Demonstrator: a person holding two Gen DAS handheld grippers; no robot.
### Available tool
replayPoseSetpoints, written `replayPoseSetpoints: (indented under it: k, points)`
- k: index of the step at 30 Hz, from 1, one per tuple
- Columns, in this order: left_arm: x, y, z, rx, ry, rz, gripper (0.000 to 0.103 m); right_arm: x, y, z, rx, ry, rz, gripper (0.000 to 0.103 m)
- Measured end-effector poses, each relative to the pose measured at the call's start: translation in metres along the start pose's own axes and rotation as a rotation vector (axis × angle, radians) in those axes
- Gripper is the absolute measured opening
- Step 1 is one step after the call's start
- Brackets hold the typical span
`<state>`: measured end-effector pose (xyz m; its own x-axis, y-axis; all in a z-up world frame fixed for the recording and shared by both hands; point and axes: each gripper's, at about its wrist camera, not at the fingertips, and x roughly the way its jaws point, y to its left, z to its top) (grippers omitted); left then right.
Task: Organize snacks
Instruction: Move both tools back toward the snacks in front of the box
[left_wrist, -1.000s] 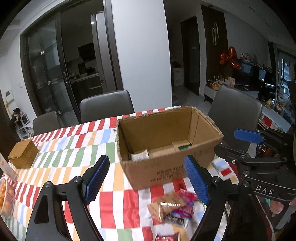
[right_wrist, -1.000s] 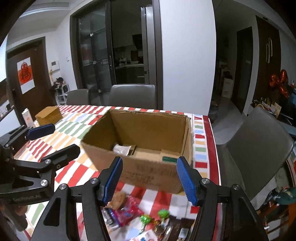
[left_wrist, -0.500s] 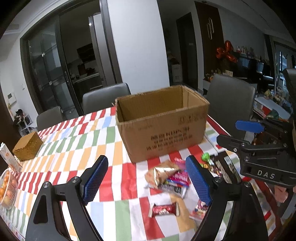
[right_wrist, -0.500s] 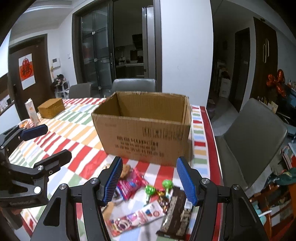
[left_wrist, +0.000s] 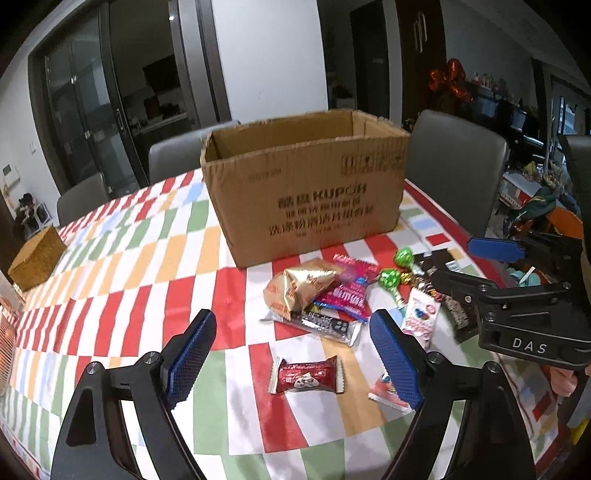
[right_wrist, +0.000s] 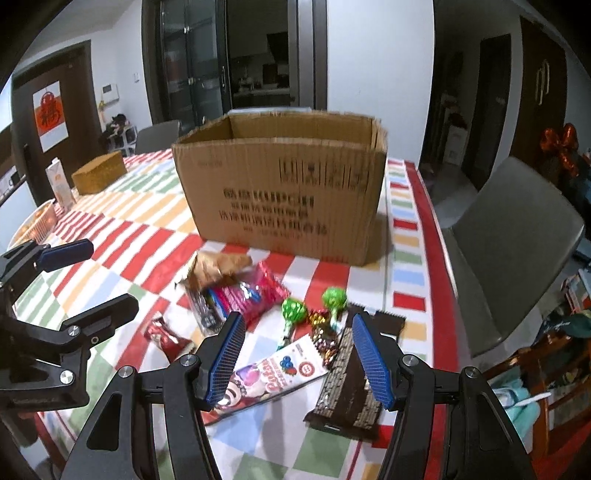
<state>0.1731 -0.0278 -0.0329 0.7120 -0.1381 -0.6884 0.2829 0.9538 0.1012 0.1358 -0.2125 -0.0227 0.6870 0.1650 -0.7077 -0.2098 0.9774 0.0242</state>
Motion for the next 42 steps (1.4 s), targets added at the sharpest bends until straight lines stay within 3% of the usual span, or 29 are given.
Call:
replayPoseSetpoints:
  k: [6,14,17,27,33,38,42]
  points:
    - [0.029,0.005,-0.005,-0.022,0.049,0.018,0.078,0.025,0.001,-0.003,0.009,0.039,0.012,0.056]
    - [0.072,0.006,-0.007,-0.102,0.153,-0.036,0.067,0.055,-0.003,-0.003,0.036,0.09,0.048,0.045]
    - [0.086,0.008,-0.008,-0.142,0.184,-0.049,0.062,0.064,-0.004,-0.001,0.042,0.106,0.059,0.037]
    - [0.105,0.01,-0.002,-0.188,0.222,-0.052,0.06,0.083,-0.004,0.003,0.051,0.134,0.077,0.031]
    - [0.115,0.012,-0.002,-0.201,0.26,-0.059,0.048,0.095,-0.002,0.005,0.061,0.158,0.082,0.027]
    - [0.111,0.019,-0.002,-0.215,0.262,-0.072,0.023,0.099,-0.002,0.006,0.067,0.161,0.086,0.026]
    - [0.104,0.023,-0.002,-0.225,0.249,-0.083,0.018,0.097,-0.002,0.006,0.078,0.156,0.088,0.026]
